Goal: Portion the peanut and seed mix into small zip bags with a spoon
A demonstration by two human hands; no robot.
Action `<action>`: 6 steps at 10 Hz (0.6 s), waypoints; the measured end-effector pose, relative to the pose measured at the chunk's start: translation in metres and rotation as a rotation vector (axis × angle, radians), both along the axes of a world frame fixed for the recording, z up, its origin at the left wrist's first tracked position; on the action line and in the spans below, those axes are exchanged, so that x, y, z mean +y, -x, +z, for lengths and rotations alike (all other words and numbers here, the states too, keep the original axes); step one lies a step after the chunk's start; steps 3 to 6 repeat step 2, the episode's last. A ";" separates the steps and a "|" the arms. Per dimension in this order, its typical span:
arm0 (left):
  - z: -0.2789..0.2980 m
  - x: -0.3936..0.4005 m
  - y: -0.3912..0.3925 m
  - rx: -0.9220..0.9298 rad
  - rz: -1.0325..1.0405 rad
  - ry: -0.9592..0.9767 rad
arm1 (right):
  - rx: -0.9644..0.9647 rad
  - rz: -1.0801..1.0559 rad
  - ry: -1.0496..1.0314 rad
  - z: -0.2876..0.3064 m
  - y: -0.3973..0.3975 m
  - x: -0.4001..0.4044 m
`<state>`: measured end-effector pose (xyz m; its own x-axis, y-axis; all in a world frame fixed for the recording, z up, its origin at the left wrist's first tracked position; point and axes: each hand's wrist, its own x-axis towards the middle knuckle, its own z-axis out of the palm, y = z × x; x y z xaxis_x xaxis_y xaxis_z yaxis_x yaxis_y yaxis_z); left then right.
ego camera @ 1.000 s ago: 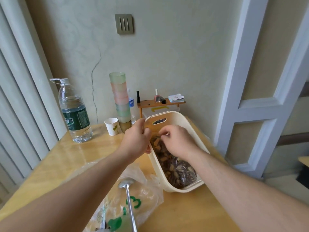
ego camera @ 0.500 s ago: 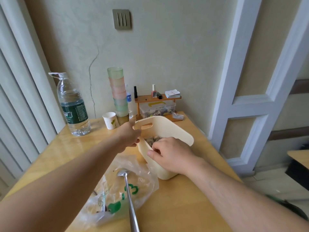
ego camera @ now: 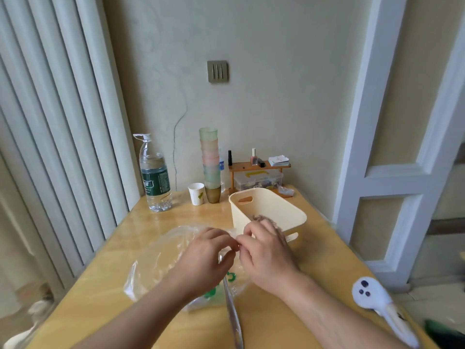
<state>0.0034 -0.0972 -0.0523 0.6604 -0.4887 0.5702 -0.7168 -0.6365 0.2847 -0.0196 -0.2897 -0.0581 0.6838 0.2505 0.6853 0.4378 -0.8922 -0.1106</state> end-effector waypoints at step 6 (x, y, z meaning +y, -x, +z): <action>-0.038 0.038 0.049 0.096 0.085 0.063 | 0.383 0.105 -0.275 -0.036 0.058 0.020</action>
